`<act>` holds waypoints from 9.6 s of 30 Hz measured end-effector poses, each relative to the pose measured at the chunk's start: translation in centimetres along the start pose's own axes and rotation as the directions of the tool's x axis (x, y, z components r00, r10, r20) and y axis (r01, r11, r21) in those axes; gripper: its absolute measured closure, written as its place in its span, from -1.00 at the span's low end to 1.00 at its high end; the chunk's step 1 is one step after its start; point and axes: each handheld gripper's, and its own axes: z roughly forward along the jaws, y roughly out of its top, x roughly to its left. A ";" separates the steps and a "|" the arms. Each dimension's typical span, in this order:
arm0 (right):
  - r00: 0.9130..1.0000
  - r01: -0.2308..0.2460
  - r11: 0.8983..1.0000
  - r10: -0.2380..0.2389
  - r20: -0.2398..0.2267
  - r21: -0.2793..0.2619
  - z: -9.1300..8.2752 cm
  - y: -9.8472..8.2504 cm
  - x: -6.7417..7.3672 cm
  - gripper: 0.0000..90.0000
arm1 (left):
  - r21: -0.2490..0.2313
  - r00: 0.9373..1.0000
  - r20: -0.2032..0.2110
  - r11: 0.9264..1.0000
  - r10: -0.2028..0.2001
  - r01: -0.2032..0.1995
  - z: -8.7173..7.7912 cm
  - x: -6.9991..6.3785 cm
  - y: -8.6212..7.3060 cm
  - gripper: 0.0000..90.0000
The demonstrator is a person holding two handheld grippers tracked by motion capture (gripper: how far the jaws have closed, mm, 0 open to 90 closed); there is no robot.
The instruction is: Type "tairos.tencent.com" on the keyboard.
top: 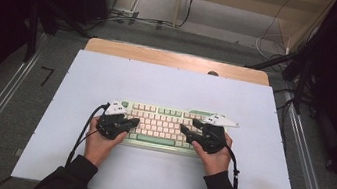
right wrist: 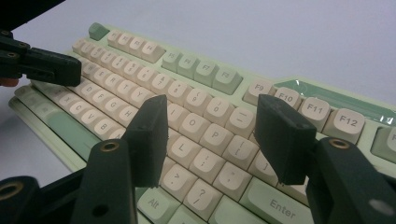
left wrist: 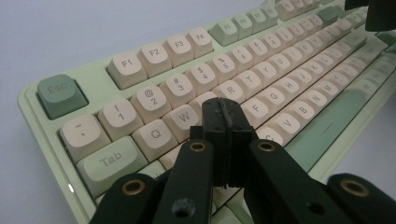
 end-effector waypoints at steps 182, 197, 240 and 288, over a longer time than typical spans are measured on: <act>1.000 0.019 1.000 -0.019 -0.010 0.007 0.1 -0.8 0.9 -0.11 | -0.026 0.999 0.032 0.999 0.038 -0.037 3.8 -2.1 2.2 1.00; 1.000 0.017 1.000 -0.017 -0.008 0.004 0.0 -0.8 0.8 -0.11 | 0.013 0.998 0.021 0.998 0.054 -0.054 4.3 -2.4 2.4 1.00; 0.999 0.028 1.000 -0.027 -0.029 0.013 0.5 -0.5 1.2 -0.11 | -0.008 0.999 -0.042 1.000 -0.008 0.008 1.8 -0.3 1.8 1.00; 0.999 0.033 0.999 -0.033 -0.025 0.019 0.6 -0.6 1.2 -0.10 | -0.125 0.999 -0.046 0.992 0.015 -0.021 -0.7 -0.6 1.2 -0.14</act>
